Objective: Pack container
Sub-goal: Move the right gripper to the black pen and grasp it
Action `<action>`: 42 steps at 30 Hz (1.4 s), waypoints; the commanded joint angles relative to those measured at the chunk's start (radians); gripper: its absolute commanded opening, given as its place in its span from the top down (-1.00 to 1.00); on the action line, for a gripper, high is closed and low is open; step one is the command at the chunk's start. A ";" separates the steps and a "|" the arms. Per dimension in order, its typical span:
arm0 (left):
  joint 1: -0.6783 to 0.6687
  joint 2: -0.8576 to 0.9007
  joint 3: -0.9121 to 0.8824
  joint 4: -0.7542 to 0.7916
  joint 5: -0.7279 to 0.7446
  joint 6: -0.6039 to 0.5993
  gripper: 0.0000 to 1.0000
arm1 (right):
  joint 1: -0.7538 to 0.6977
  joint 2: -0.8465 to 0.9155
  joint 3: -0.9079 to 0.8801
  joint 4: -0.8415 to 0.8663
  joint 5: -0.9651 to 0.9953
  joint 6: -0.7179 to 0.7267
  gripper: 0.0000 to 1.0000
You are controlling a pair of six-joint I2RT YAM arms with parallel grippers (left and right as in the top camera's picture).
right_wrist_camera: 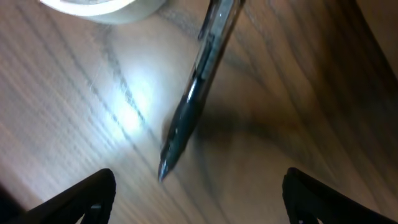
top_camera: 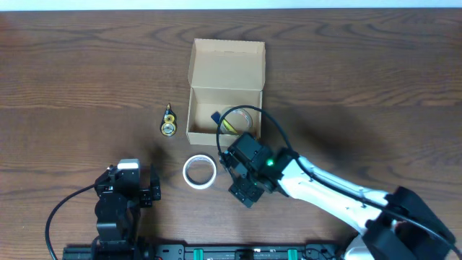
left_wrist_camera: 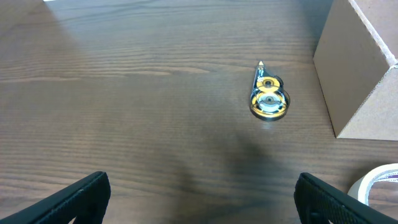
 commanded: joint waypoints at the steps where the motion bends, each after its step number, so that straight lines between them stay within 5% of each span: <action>1: -0.004 -0.006 -0.013 -0.002 -0.018 0.006 -0.91 | 0.025 0.016 -0.008 0.029 0.014 0.037 -0.65; 11: -0.004 -0.006 -0.013 -0.002 -0.018 0.006 -0.91 | 0.050 0.102 -0.008 0.091 0.066 0.063 -0.45; 25: -0.004 -0.006 -0.013 -0.002 -0.018 0.006 -0.91 | 0.050 0.135 -0.008 0.113 0.065 0.062 0.13; 36: -0.004 -0.006 -0.013 -0.002 -0.018 0.006 -0.91 | 0.050 0.134 -0.008 0.077 0.057 0.062 0.97; 42: -0.004 -0.006 -0.013 -0.003 -0.018 0.007 -0.91 | 0.050 0.125 -0.008 0.029 0.057 0.062 0.97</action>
